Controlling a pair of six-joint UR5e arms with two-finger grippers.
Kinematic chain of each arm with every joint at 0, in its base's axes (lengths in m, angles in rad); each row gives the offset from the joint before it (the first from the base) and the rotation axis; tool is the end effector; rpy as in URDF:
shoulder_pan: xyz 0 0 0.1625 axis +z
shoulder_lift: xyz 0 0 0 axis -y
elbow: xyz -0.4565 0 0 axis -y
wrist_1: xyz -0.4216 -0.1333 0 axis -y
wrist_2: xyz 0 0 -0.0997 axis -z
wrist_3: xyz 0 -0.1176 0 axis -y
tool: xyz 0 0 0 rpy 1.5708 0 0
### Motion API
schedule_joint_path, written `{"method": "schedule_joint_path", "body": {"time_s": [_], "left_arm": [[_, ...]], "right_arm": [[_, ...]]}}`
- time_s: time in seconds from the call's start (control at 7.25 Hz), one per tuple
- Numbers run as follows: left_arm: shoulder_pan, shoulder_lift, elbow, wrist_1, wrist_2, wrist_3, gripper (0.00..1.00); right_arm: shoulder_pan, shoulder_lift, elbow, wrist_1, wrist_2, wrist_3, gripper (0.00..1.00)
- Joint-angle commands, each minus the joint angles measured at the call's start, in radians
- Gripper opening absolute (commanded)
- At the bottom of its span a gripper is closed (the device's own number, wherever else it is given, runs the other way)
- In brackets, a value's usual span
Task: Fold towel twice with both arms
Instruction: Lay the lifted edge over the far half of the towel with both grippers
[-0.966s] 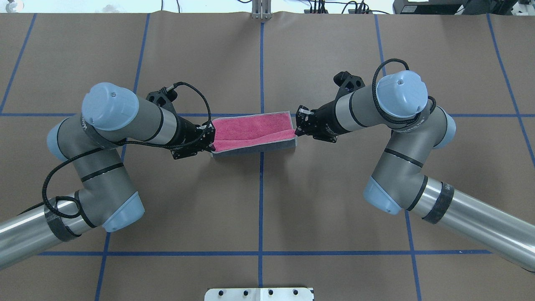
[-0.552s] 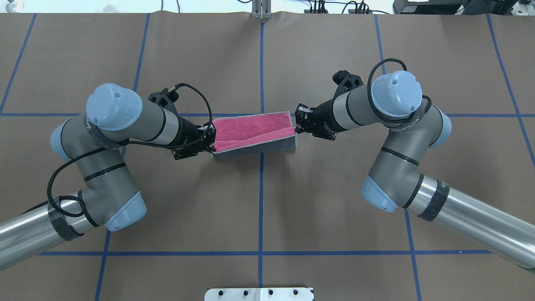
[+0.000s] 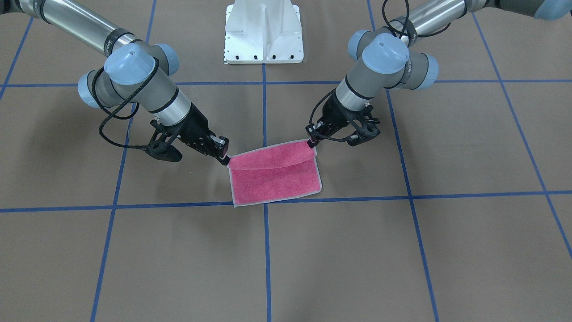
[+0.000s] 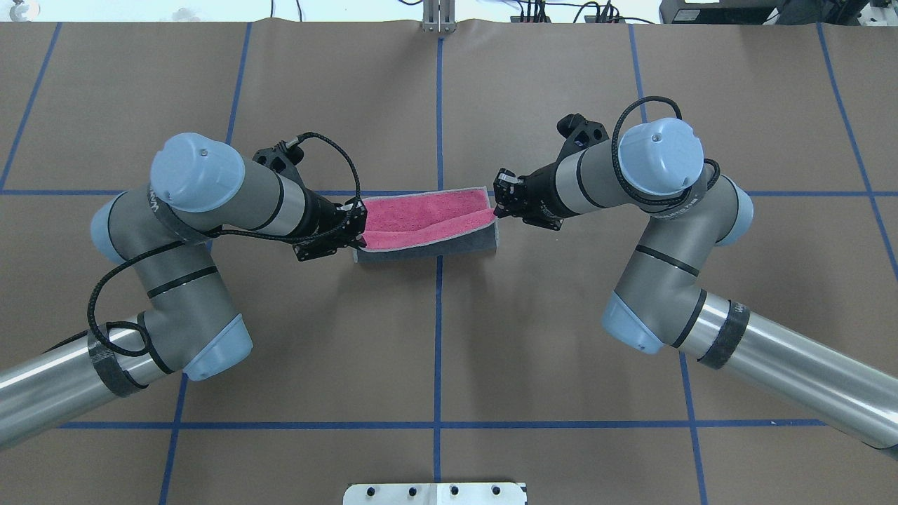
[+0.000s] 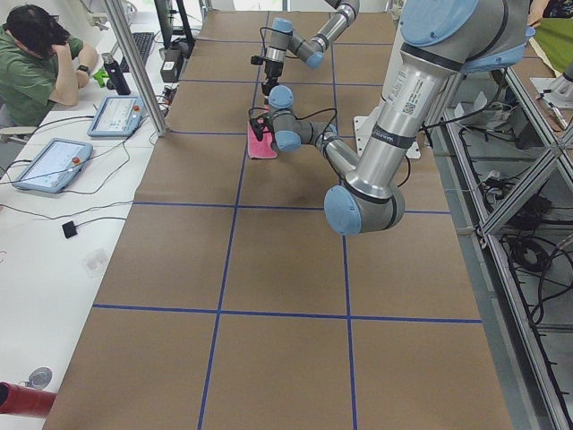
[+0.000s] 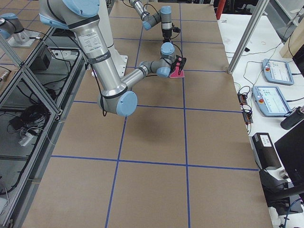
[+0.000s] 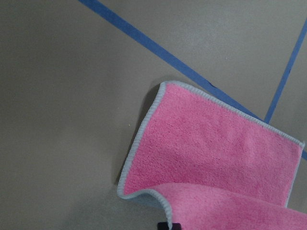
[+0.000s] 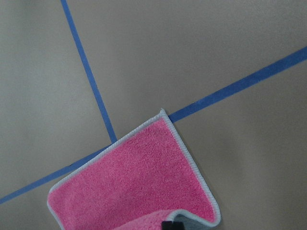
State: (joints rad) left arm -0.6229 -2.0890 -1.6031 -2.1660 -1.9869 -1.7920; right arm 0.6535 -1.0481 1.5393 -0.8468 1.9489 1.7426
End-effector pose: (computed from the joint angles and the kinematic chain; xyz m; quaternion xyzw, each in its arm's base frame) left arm 0.5384 -0.4923 0.2921 -0.0643 0.5543 -0.2347 0.7959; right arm -0.5304 -0.5193 0.3038 -0.0161 -0.5813 0.2251 0.7817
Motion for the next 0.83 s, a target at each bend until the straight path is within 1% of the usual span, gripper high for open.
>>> {"method": "schedule_joint_path", "body": {"time_s": [0.0, 0.28, 0.41, 0.69], "left_arm": [[-0.008, -0.011, 0.028, 0.000, 0.025, -0.001, 0.00], [-0.012, -0.012, 0.041, 0.000, 0.025, -0.001, 0.00], [-0.012, -0.020, 0.046, 0.000, 0.034, -0.003, 0.00], [-0.011, -0.042, 0.074, 0.000, 0.052, -0.004, 0.00]], "right_arm": [[-0.002, 0.026, -0.019, 0.000, -0.014, 0.000, 0.00], [-0.005, 0.046, -0.056, 0.000, -0.028, 0.000, 0.00], [-0.006, 0.075, -0.091, 0.002, -0.036, 0.000, 0.00], [-0.006, 0.076, -0.097, 0.002, -0.036, 0.000, 0.00]]}}
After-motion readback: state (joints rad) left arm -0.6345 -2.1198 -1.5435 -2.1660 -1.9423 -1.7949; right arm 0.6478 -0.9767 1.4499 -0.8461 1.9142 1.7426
